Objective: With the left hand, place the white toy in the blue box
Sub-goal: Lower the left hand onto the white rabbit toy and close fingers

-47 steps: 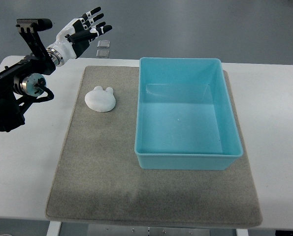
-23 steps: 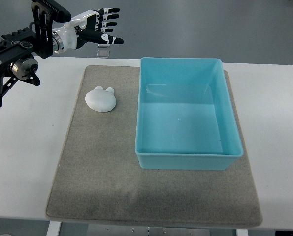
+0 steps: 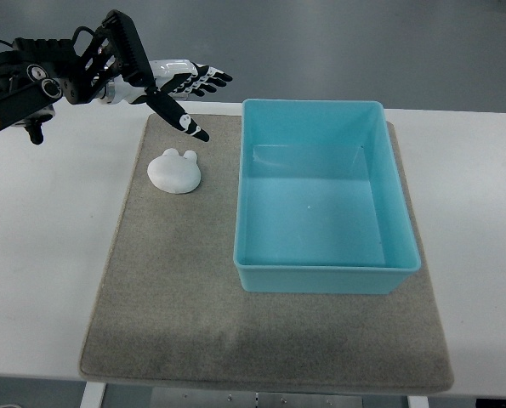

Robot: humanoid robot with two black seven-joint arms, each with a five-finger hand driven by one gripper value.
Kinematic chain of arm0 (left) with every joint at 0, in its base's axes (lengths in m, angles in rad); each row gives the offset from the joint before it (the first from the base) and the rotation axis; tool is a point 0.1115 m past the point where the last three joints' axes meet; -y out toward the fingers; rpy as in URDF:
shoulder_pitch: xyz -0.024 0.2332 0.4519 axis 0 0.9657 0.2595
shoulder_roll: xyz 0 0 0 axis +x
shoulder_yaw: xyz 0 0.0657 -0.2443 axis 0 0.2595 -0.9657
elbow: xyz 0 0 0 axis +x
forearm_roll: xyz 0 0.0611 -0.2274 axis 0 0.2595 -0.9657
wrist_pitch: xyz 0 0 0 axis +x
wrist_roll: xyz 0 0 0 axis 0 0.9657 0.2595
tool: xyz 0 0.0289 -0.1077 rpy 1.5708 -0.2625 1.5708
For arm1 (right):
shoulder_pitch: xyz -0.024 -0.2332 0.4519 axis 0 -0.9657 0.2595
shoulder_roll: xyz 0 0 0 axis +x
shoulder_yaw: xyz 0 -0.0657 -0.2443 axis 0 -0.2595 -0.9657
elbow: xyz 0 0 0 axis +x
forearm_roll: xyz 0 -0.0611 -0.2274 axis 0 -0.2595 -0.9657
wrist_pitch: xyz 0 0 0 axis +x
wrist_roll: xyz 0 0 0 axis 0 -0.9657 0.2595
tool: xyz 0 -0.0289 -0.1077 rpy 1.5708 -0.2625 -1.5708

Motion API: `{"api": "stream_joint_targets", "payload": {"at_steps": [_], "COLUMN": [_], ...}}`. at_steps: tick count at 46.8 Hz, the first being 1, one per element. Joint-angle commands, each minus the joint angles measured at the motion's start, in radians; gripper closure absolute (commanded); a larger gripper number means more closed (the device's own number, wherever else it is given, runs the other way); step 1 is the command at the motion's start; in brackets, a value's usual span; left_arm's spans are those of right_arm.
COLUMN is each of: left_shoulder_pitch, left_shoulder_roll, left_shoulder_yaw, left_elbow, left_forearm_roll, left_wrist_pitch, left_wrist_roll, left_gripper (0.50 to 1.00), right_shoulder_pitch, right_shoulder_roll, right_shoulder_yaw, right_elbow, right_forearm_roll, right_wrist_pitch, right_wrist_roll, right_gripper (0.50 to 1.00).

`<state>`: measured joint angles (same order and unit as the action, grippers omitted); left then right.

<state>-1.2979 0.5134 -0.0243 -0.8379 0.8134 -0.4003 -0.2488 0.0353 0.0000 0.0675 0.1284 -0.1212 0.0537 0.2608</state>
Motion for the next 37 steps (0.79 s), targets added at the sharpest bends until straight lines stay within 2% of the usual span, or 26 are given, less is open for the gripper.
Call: {"api": "stream_joint_targets", "payload": {"at_steps": [1, 18, 31, 37], "left_shoulder_pitch": [-0.001, -0.001, -0.001, 0.000], "left_shoulder_roll": [0.007, 0.022, 0.022, 0.033], "left_shoulder_yaw": [0.020, 0.020, 0.049, 0.069], "left_elbow": [-0.024, -0.040, -0.046, -0.046], "left_forearm_roll": [0.075, 0.328, 0.342, 0.342], "left_wrist_pitch": [0.001, 0.008, -0.005, -0.034], "left_wrist_roll": [0.000, 0.000, 0.000, 0.000], "left_gripper": [0.508, 0.508, 0.508, 0.508], "right_shoulder_pitch": [0.000, 0.000, 0.000, 0.000], "right_shoulder_roll": [0.000, 0.000, 0.000, 0.000], "right_shoulder_yaw": [0.000, 0.000, 0.000, 0.000], "right_elbow": [-0.001, 0.000, 0.000, 0.000], "right_forearm_roll": [0.000, 0.000, 0.000, 0.000], "right_wrist_pitch": [0.000, 0.000, 0.000, 0.000], "right_wrist_roll": [0.000, 0.000, 0.000, 0.000], "right_gripper": [0.564, 0.564, 0.564, 0.564]}}
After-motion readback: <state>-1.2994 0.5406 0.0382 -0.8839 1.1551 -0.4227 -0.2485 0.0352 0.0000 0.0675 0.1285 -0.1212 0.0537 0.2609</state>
